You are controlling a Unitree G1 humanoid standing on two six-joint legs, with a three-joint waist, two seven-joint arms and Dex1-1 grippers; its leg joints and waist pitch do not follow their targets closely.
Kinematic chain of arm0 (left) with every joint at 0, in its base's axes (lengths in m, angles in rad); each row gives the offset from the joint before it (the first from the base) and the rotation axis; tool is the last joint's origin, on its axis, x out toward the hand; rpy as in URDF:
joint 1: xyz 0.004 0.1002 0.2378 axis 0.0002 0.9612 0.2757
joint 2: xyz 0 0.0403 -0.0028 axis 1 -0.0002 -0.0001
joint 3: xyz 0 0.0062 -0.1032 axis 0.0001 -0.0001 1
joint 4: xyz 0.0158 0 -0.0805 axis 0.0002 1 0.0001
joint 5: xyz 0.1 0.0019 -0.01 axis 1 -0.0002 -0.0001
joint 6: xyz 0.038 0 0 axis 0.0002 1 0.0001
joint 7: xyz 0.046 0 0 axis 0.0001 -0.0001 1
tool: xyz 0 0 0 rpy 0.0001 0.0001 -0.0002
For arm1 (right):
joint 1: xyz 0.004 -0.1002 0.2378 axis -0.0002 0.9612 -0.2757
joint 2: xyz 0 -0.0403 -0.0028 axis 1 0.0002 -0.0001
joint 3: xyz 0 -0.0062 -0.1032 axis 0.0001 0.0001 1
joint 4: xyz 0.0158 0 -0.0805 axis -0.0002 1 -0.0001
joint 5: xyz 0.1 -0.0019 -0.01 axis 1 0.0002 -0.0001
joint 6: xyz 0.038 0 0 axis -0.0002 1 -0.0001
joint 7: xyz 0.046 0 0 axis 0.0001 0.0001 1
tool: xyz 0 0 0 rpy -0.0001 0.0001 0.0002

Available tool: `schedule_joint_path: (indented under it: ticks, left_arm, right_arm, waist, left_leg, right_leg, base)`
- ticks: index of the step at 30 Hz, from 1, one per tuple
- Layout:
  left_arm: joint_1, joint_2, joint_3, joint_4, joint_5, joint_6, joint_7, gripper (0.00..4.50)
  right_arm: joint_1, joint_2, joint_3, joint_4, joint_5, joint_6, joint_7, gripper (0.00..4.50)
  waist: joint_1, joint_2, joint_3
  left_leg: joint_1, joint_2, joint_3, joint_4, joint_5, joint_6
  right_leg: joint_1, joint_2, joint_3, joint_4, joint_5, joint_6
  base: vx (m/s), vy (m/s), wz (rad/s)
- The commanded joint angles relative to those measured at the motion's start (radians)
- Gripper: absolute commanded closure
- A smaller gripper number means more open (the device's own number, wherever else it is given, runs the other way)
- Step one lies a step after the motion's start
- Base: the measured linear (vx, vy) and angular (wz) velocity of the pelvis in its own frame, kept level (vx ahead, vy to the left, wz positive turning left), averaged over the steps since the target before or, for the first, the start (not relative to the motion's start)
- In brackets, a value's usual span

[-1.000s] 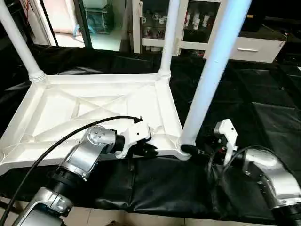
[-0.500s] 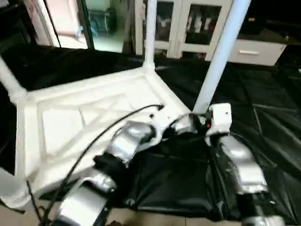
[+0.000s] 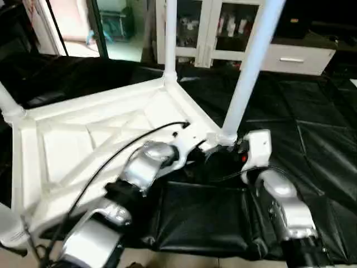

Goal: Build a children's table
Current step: Rotate leg to tighten

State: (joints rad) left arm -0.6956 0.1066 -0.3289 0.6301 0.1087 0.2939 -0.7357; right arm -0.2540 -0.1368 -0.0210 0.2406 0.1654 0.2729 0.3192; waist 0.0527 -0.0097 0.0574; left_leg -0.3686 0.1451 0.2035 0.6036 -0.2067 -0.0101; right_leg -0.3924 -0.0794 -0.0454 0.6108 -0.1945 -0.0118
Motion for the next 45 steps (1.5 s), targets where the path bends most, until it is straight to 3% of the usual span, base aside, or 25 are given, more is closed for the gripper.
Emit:
schedule_joint_path:
  ticks: [1, 3, 7, 10, 14, 19, 22, 25, 26, 30, 36, 45]
  left_arm:
    - [0.028, 0.013, -0.007, -0.046, -0.032, -0.046, -0.063, 4.50]
    - [0.082, 0.065, -0.010, -0.125, -0.067, -0.043, -0.155, 4.50]
    - [0.133, 0.116, -0.017, -0.215, -0.120, -0.056, -0.268, 4.50]
    - [0.166, 0.153, -0.030, -0.275, -0.144, -0.048, -0.336, 4.50]
    - [0.191, 0.172, -0.035, -0.322, -0.145, -0.032, -0.373, 4.50]
    - [0.209, 0.189, -0.042, -0.362, -0.156, -0.014, -0.393, 4.50]
    - [0.219, 0.203, -0.043, -0.381, -0.157, -0.006, -0.407, 4.50]
    - [0.221, 0.206, -0.039, -0.387, -0.153, -0.001, -0.415, 4.50]
    - [0.221, 0.206, -0.039, -0.388, -0.152, 0.000, -0.416, 4.50]
    - [0.221, 0.207, -0.041, -0.390, -0.152, 0.002, -0.421, 4.50]
    - [0.220, 0.206, -0.047, -0.393, -0.151, 0.008, -0.420, 4.50]
    - [0.222, 0.207, -0.051, -0.393, -0.144, 0.010, -0.423, 4.50]
  right_arm:
    - [-0.004, -0.023, -0.016, -0.028, 0.019, 0.010, 0.020, 1.11]
    - [0.006, -0.071, -0.036, -0.050, 0.053, 0.024, 0.090, 0.99]
    - [0.011, -0.129, -0.046, -0.068, 0.101, 0.031, 0.200, 0.67]
    - [0.028, -0.198, -0.033, -0.101, 0.143, 0.035, 0.349, 0.37]
    - [0.042, -0.284, 0.011, -0.114, 0.152, 0.042, 0.494, 0.03]
    - [0.036, -0.328, 0.032, -0.103, 0.164, 0.039, 0.584, 0.03]
    - [0.027, -0.353, 0.045, -0.086, 0.163, 0.026, 0.638, 0.03]
    - [0.026, -0.363, 0.057, -0.074, 0.163, 0.016, 0.666, 0.03]
    - [0.025, -0.362, 0.063, -0.067, 0.156, 0.007, 0.667, 0.30]
    - [0.019, -0.349, 0.072, -0.062, 0.149, 0.003, 0.669, 0.48]
    - [0.025, -0.351, 0.080, -0.057, 0.141, -0.007, 0.689, 1.19]
    - [0.038, -0.357, 0.080, -0.055, 0.136, -0.022, 0.696, 1.84]
  waist:
    - [0.005, -0.016, -0.059]
    - [0.008, -0.007, -0.059]
    - [0.008, -0.013, -0.061]
    - [0.013, -0.012, -0.061]
    - [0.021, -0.012, -0.059]
    - [0.032, -0.014, -0.059]
    - [0.034, -0.019, -0.062]
    - [0.034, -0.017, -0.062]
    - [0.035, -0.018, -0.062]
    - [0.035, -0.017, -0.063]
    - [0.036, -0.017, -0.065]
    - [0.035, -0.017, -0.065]
  left_leg:
    - [0.010, 0.091, -0.047, -0.083, -0.156, 0.055]
    - [0.015, 0.092, -0.046, -0.082, -0.166, 0.050]
    - [0.010, 0.092, -0.043, -0.079, -0.145, 0.065]
    - [0.009, 0.093, -0.040, -0.075, -0.116, 0.085]
    - [0.012, 0.094, -0.040, -0.076, -0.132, 0.085]
    - [0.015, 0.094, -0.039, -0.076, -0.141, 0.072]
    - [0.012, 0.093, -0.039, -0.073, -0.104, 0.086]
    - [0.013, 0.092, -0.038, -0.070, -0.097, 0.099]
    - [0.013, 0.091, -0.038, -0.070, -0.100, 0.099]
    - [0.013, 0.092, -0.039, -0.070, -0.096, 0.097]
    - [0.012, 0.091, -0.038, -0.067, -0.085, 0.106]
    - [0.013, 0.091, -0.039, -0.066, -0.091, 0.103]
  right_leg:
    - [0.039, -0.093, 0.050, -0.080, -0.186, -0.214]
    - [0.038, -0.092, 0.050, -0.078, -0.177, -0.224]
    - [0.040, -0.091, 0.051, -0.072, -0.132, -0.237]
    - [0.039, -0.090, 0.051, -0.067, -0.103, -0.246]
    - [0.037, -0.090, 0.049, -0.071, -0.152, -0.241]
    - [0.032, -0.090, 0.051, -0.074, -0.191, -0.227]
    - [0.036, -0.090, 0.049, -0.067, -0.141, -0.236]
    - [0.035, -0.089, 0.048, -0.066, -0.131, -0.244]
    - [0.035, -0.090, 0.049, -0.067, -0.140, -0.244]
    - [0.035, -0.089, 0.048, -0.066, -0.139, -0.243]
    - [0.037, -0.088, 0.047, -0.063, -0.117, -0.249]
    - [0.037, -0.088, 0.047, -0.063, -0.123, -0.251]
  base:
    - [0.000, 0.000, 0.00]
    - [0.000, 0.000, 0.00]
    - [0.000, 0.000, 0.00]
    - [0.000, 0.000, 0.00]
    - [0.000, 0.000, 0.00]
    - [0.000, 0.000, 0.00]
    - [0.000, 0.000, 0.00]
    - [0.000, 0.000, 0.00]
    - [0.000, 0.000, 0.00]
    - [0.000, 0.000, 0.00]
    - [0.000, 0.000, 0.00]
    - [0.000, 0.000, 0.00]
